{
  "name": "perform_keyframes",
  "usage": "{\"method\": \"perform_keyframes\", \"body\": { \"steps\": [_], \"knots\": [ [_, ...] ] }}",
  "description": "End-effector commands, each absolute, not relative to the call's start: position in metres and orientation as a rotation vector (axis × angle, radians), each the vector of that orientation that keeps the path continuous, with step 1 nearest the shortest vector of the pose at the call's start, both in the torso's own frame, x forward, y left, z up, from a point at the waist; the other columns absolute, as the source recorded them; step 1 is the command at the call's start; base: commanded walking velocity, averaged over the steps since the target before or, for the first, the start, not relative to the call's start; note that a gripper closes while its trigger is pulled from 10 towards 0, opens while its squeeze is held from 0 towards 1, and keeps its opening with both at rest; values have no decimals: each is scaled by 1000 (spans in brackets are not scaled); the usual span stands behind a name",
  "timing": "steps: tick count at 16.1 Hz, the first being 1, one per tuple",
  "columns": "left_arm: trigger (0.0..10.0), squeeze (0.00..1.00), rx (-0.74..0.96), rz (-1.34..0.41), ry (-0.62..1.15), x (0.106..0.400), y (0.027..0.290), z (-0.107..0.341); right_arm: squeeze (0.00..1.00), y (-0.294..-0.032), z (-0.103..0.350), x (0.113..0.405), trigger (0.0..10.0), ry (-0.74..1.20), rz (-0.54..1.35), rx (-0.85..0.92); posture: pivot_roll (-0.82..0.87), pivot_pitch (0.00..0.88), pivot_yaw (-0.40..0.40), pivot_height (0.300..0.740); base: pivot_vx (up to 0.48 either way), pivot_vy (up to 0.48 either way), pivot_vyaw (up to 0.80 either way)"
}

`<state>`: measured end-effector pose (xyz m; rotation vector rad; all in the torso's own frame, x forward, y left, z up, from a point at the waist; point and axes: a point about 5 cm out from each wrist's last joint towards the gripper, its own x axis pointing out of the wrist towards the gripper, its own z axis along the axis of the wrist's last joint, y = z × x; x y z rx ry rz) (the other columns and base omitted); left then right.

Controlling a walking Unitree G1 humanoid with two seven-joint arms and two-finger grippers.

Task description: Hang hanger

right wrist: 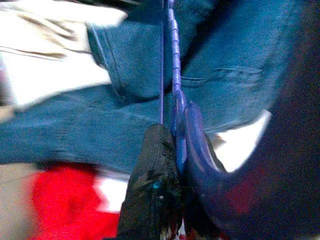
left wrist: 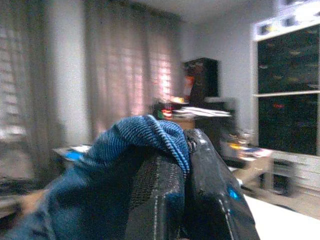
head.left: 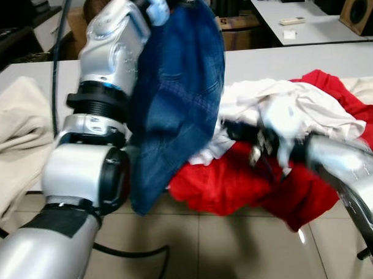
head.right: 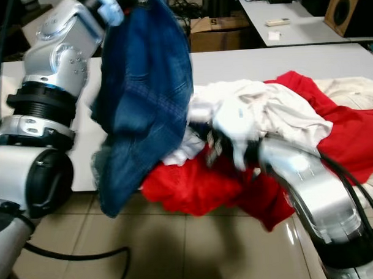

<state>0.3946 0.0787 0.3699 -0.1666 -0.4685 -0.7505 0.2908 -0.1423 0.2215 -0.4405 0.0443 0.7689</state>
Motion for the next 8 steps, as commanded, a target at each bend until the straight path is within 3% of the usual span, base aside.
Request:
{"method": "perform_keyframes", "body": {
  "steps": [1, 4, 6, 8],
  "knots": [
    [10000, 0, -167, -782, -548, 386, 83, 392, 0, -148, 228, 307, 10000, 31, 670, -464, -108, 0, 79, 740, 330, 0, 0],
    [10000, 0, -193, -804, -582, 381, 91, 399, 0, -170, 253, 341, 10000, -19, 462, -520, -97, 0, 62, 740, 329, 0, 0],
    [10000, 0, -238, -793, -601, 380, 97, 402, 0, -199, 275, 368, 10000, -63, 268, -666, -97, 0, 58, 740, 322, 0, 0],
    [10000, 0, -235, -782, -594, 380, 98, 398, 0, -211, 301, 378, 10000, -158, 161, -693, -96, 0, 56, 740, 322, 0, 0]
  ]
}}
